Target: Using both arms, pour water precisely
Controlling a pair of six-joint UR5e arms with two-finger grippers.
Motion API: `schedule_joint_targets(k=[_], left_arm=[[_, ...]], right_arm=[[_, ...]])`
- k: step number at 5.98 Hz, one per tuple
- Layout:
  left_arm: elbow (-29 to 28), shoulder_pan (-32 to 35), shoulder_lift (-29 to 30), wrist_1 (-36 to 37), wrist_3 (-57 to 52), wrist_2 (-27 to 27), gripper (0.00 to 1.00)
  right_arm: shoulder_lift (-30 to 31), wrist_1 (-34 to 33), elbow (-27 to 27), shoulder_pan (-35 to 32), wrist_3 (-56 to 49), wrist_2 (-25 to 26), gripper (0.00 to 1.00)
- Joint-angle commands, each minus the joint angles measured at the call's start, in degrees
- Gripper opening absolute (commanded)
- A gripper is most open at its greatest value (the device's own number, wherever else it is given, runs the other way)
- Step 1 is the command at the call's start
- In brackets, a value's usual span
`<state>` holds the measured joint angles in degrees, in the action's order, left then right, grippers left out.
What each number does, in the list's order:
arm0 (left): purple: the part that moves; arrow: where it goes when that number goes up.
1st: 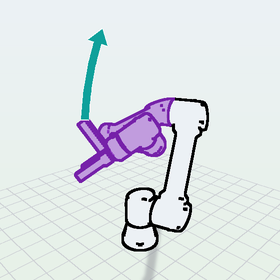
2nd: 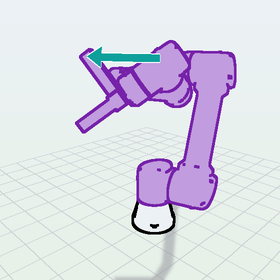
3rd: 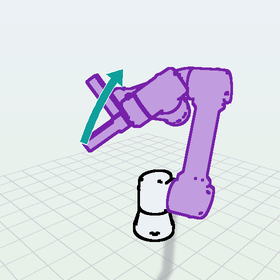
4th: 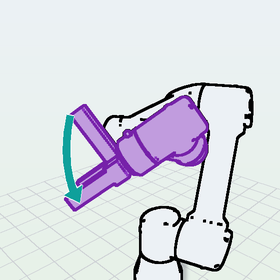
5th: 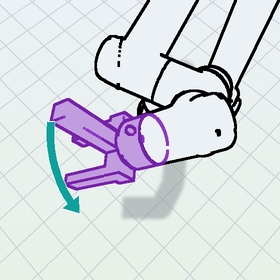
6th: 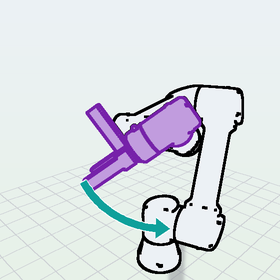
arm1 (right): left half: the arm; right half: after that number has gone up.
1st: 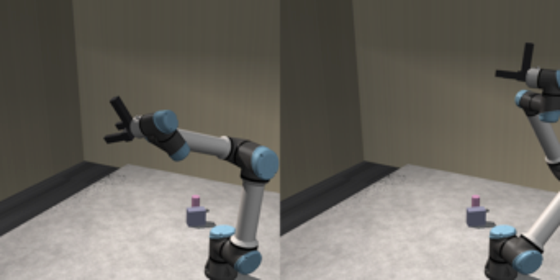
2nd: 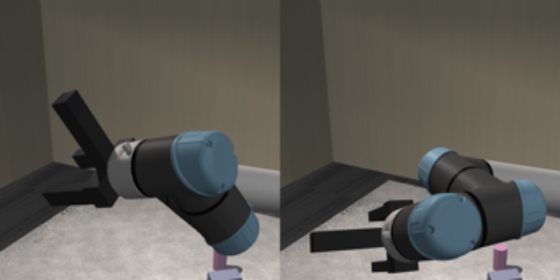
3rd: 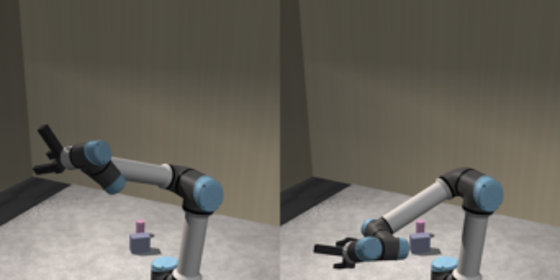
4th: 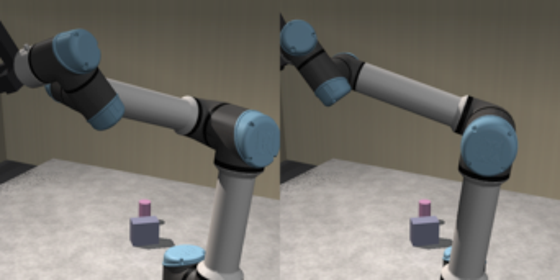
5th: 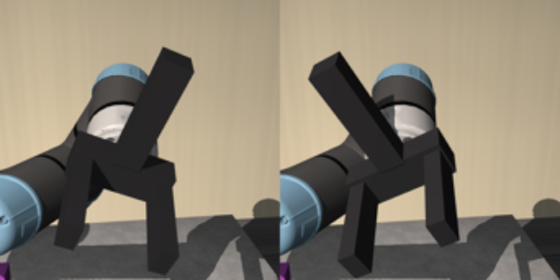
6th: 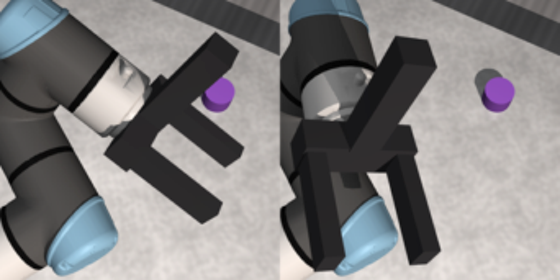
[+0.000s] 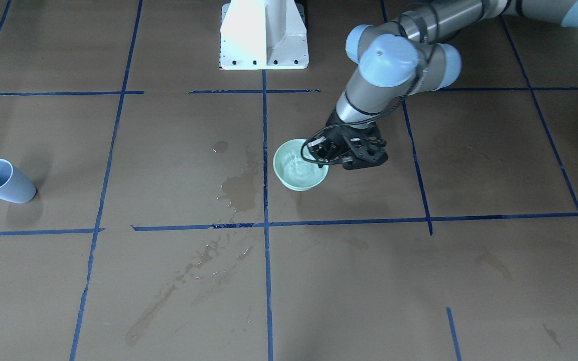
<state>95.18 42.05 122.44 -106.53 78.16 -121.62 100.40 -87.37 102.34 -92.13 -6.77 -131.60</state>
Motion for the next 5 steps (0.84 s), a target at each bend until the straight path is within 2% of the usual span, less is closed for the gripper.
schedule_joint_targets(k=[1,4,5], left_arm=[[2.8,9.1,-7.9,-0.4,-13.0,-7.5,0.00],[2.8,23.6,-21.5,-0.7,-38.9,-18.1,0.00],[2.3,26.9,-26.6,-2.5,-47.7,-18.2,0.00]], right_arm=[[0.1,0.0,0.0,0.0,0.0,0.0,1.00],[0.1,0.0,-0.1,0.0,0.0,0.0,1.00],[0.1,0.0,-0.1,0.0,0.0,0.0,1.00]])
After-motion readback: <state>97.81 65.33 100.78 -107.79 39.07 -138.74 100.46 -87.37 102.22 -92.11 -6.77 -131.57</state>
